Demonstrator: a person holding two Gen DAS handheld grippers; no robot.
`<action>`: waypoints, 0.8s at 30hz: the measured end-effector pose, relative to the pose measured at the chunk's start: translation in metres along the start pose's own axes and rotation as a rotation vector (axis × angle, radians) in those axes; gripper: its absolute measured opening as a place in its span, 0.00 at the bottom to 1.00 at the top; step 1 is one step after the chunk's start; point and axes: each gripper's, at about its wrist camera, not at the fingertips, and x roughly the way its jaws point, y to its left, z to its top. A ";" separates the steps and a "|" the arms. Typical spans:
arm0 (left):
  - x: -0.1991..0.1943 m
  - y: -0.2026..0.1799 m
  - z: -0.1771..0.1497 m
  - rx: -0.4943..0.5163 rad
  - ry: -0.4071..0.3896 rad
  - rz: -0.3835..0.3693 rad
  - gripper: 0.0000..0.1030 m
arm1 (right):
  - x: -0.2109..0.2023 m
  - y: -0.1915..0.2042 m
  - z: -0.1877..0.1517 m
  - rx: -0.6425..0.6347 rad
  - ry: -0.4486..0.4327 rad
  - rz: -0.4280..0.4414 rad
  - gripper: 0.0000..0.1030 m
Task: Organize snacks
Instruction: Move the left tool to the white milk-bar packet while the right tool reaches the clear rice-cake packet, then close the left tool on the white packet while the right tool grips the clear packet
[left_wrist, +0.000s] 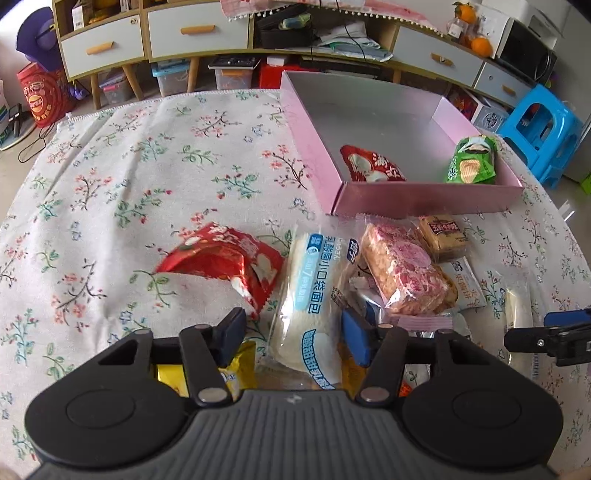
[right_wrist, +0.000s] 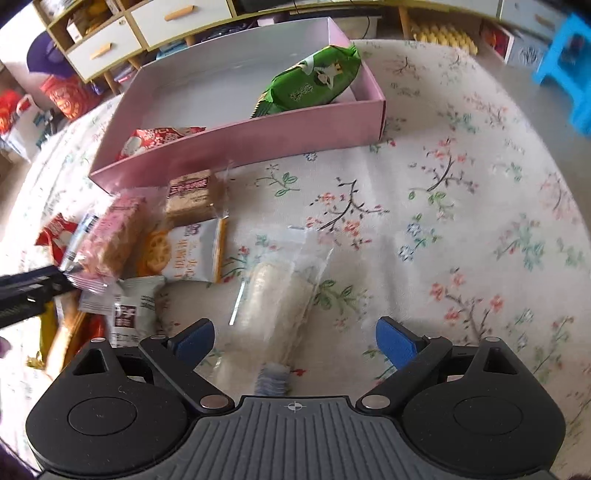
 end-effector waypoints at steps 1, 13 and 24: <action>0.000 -0.002 0.000 0.005 -0.005 0.007 0.52 | 0.000 0.000 0.000 0.008 0.004 0.011 0.93; -0.005 -0.008 0.003 -0.026 0.005 0.005 0.31 | -0.010 0.014 -0.007 -0.031 -0.021 0.014 0.41; -0.019 -0.002 0.006 -0.116 -0.008 -0.045 0.28 | -0.011 -0.002 0.006 0.089 -0.002 0.111 0.31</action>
